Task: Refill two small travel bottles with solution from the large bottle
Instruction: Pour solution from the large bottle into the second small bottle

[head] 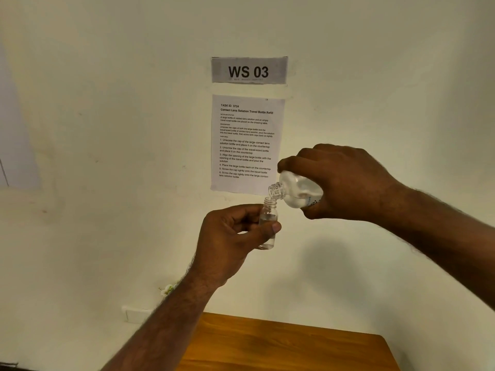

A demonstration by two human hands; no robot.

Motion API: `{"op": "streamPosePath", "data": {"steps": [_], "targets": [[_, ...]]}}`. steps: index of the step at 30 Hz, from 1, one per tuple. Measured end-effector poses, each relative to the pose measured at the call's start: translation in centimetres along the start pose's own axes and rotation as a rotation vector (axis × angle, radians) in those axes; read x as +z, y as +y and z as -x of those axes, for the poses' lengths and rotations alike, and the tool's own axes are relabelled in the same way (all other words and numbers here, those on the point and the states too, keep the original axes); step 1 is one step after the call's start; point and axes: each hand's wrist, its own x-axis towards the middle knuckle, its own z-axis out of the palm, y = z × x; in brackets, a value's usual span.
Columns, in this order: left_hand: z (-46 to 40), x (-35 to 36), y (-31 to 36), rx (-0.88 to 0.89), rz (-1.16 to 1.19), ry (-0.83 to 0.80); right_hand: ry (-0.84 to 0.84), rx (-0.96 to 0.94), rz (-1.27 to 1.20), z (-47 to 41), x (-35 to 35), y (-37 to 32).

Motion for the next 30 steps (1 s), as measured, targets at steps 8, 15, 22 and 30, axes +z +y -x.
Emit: {"op": "streamPosePath", "data": {"steps": [8, 15, 22, 30], "targets": [[0.20, -0.01, -0.08, 0.014, -0.024, -0.001, -0.001, 0.006, 0.013, 0.15, -0.18, -0.08], [0.28, 0.00, -0.15, 0.011, -0.022, -0.008, -0.001, 0.019, 0.014, 0.38, -0.25, -0.18], [0.28, 0.21, -0.22, 0.007, -0.022, -0.010, -0.005, 0.020, 0.023, 0.59, -0.21, -0.10], [0.39, 0.49, -0.17, 0.012, -0.025, -0.001, -0.009, 0.033, 0.019, 0.97, -0.19, -0.11]]}}
